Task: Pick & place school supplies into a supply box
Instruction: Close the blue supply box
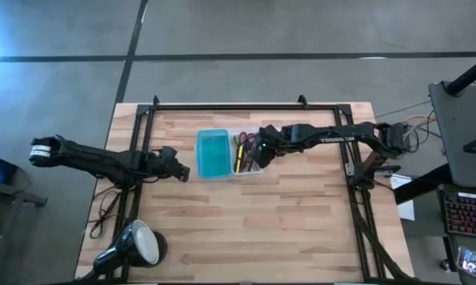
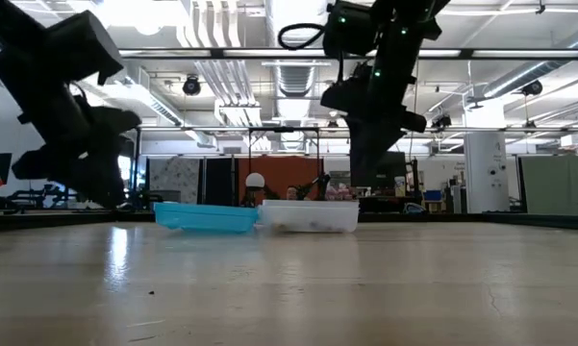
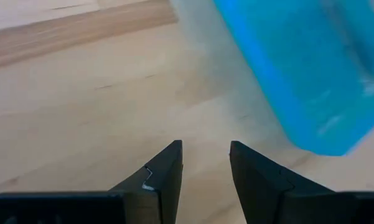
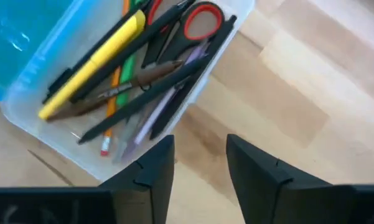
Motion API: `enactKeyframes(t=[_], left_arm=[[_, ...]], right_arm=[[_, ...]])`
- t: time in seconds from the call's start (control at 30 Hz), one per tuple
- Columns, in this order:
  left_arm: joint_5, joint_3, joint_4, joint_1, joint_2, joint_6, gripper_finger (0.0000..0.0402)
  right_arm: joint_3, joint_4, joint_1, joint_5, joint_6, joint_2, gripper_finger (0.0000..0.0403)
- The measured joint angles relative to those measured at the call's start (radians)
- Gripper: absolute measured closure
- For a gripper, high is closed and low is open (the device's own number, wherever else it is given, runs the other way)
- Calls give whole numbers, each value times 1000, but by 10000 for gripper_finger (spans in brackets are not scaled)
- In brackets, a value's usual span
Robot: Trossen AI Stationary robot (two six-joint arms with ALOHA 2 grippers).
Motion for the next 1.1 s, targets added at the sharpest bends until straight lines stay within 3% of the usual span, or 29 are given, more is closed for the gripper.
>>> enactKeyframes(t=[0.17, 0.3, 0.5, 0.6, 0.7, 0.9, 1.1], left_arm=[[3, 50, 3, 1, -13, -7, 283], [2, 78, -3, 2, -13, -38, 283], [-5, 73, -129, 24, -35, -446, 283], [-3, 37, -123, 31, -45, -577, 283], [-4, -13, -67, 59, -45, -631, 283], [9, -129, 276, 162, -13, -641, 283], [153, -134, 309, 275, 90, -617, 305]], right_arm=[[-76, 46, 31, 4, -143, -46, 282], [-229, 211, 29, -15, -267, -159, 295], [-434, 354, -23, -60, -347, -351, 315], [-481, 413, -82, -146, -347, -397, 324], [-487, 462, -148, -236, -350, -385, 333], [-445, 488, -226, -279, -308, -273, 342], [-411, 476, -231, -294, -293, -186, 343]])
